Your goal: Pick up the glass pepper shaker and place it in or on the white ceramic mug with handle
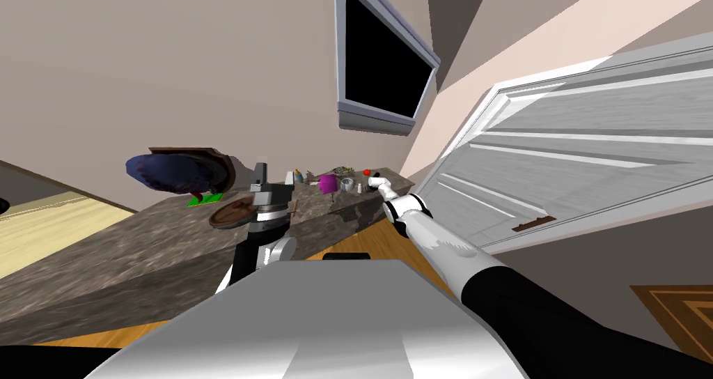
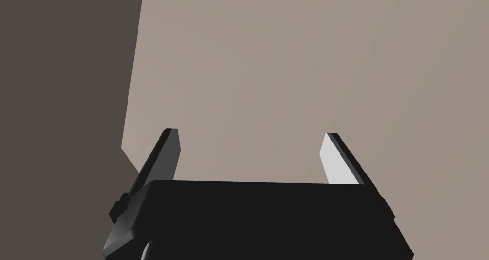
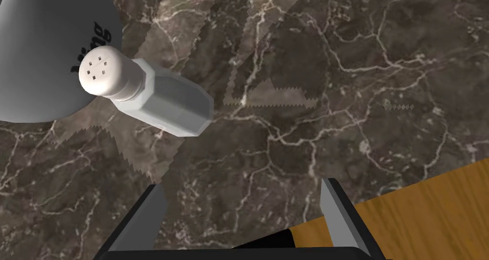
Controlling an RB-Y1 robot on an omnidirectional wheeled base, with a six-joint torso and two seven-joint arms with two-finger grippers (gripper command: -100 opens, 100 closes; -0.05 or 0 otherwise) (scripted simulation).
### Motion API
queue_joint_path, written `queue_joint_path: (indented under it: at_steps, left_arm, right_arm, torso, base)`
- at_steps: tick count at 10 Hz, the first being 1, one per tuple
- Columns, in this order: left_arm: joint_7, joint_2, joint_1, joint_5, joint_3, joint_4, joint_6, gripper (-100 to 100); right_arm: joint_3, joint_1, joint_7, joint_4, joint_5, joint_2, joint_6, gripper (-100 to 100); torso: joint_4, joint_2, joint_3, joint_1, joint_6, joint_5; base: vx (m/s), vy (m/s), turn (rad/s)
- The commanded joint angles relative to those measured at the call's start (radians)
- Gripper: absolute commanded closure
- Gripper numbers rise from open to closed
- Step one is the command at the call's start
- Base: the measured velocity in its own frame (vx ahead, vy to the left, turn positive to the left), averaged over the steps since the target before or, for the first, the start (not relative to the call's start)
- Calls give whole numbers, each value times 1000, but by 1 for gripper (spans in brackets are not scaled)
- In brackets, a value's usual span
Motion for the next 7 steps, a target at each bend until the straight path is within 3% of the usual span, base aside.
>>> queue_joint_path:
  at_steps: [1, 3, 4, 6, 7]
  left_arm:
    - [0, 0, 0, 0, 0, 0, 0, 0]
    - [0, 0, 0, 0, 0, 0, 0, 0]
    - [0, 0, 0, 0, 0, 0, 0, 0]
    - [0, 0, 0, 0, 0, 0, 0, 0]
    - [0, 0, 0, 0, 0, 0, 0, 0]
  right_arm:
    - [2, 1, 13, 11, -14, 1, -32, -100]
    - [7, 17, 31, 8, -34, -3, -82, -100]
    - [7, 17, 31, 8, -34, -3, -82, -100]
    - [12, 39, 51, 0, -51, -8, -146, -100]
    - [12, 39, 51, 0, -51, -8, -146, -100]
  torso:
    - [0, 0, 0, 0, 0, 0]
    - [0, -1, -1, 3, 0, 1]
    - [0, -2, -1, 1, 0, 0]
    - [0, -2, -1, 2, 0, 1]
    - [0, -2, -1, 0, 0, 0]
  base:
    - [-31, -120, 58]
    - [-11, -147, 120]
    - [-27, -136, 48]
    - [-14, -151, 120]
    - [-7, -132, 82]
